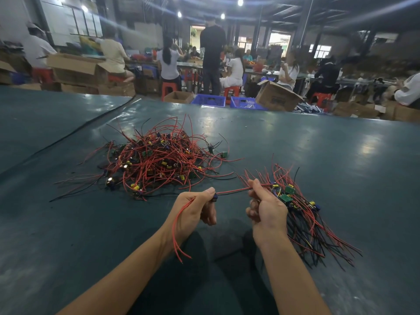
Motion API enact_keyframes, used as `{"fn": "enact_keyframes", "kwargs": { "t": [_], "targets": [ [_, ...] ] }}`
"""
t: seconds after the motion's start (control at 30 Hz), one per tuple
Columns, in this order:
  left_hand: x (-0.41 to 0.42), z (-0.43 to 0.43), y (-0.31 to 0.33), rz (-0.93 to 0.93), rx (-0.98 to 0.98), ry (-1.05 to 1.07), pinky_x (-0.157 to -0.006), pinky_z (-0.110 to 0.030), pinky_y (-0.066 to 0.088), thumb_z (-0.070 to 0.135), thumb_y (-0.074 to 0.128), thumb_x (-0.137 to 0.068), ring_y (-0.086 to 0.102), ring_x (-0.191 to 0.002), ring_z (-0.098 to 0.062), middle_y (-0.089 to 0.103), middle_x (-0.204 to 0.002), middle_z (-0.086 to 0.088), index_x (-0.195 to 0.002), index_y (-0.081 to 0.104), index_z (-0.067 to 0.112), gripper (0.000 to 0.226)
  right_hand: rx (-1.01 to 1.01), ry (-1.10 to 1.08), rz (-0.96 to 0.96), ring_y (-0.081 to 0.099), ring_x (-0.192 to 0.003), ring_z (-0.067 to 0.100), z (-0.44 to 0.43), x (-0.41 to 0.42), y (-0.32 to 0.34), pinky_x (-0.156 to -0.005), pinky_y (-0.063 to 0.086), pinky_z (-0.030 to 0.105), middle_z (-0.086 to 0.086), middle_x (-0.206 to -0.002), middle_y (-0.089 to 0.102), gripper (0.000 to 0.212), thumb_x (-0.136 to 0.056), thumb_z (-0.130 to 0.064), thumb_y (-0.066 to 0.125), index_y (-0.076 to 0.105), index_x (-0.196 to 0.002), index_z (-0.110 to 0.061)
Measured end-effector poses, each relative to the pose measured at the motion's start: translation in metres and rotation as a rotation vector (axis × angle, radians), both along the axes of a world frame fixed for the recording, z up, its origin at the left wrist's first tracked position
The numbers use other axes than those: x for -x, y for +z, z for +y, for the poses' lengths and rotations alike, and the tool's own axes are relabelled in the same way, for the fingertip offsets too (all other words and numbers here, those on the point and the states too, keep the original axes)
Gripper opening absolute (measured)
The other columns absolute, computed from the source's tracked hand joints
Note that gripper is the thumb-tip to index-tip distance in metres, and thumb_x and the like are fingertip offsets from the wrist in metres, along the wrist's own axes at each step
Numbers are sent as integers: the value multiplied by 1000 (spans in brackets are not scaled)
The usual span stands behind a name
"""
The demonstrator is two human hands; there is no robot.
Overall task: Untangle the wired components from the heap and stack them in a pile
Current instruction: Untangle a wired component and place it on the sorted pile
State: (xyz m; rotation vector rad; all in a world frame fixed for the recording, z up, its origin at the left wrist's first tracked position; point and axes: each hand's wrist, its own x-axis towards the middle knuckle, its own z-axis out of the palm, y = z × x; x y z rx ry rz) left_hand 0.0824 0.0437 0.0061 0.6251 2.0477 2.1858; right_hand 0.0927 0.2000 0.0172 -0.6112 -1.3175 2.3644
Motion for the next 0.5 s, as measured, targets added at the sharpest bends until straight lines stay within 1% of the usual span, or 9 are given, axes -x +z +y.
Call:
{"fn": "enact_keyframes", "kwargs": {
  "t": [0.07, 0.17, 0.27, 0.3, 0.37, 0.4, 0.43, 0.47, 0.5],
  "targets": [
    [-1, 0, 0, -7, -9, -8, -58, -21, 48, 41, 47, -93, 58, -53, -16, 61, -53, -6, -49, 63, 17, 52, -4, -8, 31, 34, -37, 4, 1, 1, 0, -34, 28, 16, -7, -52, 57, 15, -88, -18, 70, 75, -75, -13],
    [-1, -1, -1, -15, -14, -12, -57, -22, 48, 41, 47, -93, 58, -55, -18, 64, -58, -9, -54, 66, 15, 51, -63, 21, 65, 33, -38, 4, 4, -1, 1, -35, 27, 17, -8, -55, 55, 16, -89, -24, 69, 76, -78, -16],
    [-1, -1, 0, -34, -18, 4, -56, -23, 48, 44, 48, -93, 58, -56, -18, 66, -62, -10, -58, 67, 13, 50, -214, 137, 50, 33, -38, 5, -5, -5, 1, -36, 30, 18, -8, -54, 57, 20, -86, -29, 71, 76, -71, -16],
    [-1, -1, -1, -39, -21, 7, -56, -23, 49, 45, 49, -94, 58, -57, -19, 66, -63, -10, -59, 67, 13, 50, -284, 185, 34, 38, -41, 8, -13, -7, 0, -40, 35, 22, -4, -54, 58, 23, -85, -29, 72, 76, -68, -14],
    [-2, 0, -1, -39, -27, 3, -58, -23, 50, 45, 52, -95, 60, -59, -19, 67, -65, -10, -64, 69, 8, 51, -394, 262, 32, 52, -52, 20, -29, -10, -1, -54, 47, 33, 9, -59, 62, 28, -85, -28, 73, 74, -65, -9],
    [-1, 0, -2, -37, -28, -3, -59, -23, 51, 44, 53, -93, 61, -60, -19, 67, -66, -10, -67, 69, 5, 49, -429, 275, 41, 57, -57, 22, -36, -11, -1, -60, 52, 37, 13, -62, 65, 28, -85, -28, 73, 74, -64, -10],
    [-1, 0, -1, -33, -22, -8, -59, -23, 52, 43, 55, -93, 62, -60, -19, 67, -65, -9, -66, 69, 6, 48, -452, 271, 46, 60, -59, 21, -39, -11, -1, -63, 54, 37, 11, -62, 67, 28, -87, -27, 72, 75, -63, -12],
    [-1, 0, -1, -25, -9, -10, -60, -24, 51, 43, 57, -94, 62, -59, -18, 67, -63, -8, -63, 69, 10, 47, -461, 256, 48, 58, -57, 17, -38, -11, -1, -60, 53, 35, 6, -60, 66, 27, -88, -26, 71, 77, -64, -16],
    [-1, -1, 0, -13, 9, -11, -60, -24, 51, 45, 57, -93, 61, -58, -19, 66, -60, -7, -58, 68, 14, 48, -450, 229, 44, 54, -52, 13, -36, -11, 0, -53, 48, 30, 1, -57, 63, 27, -89, -26, 70, 78, -64, -20]
  ]
}}
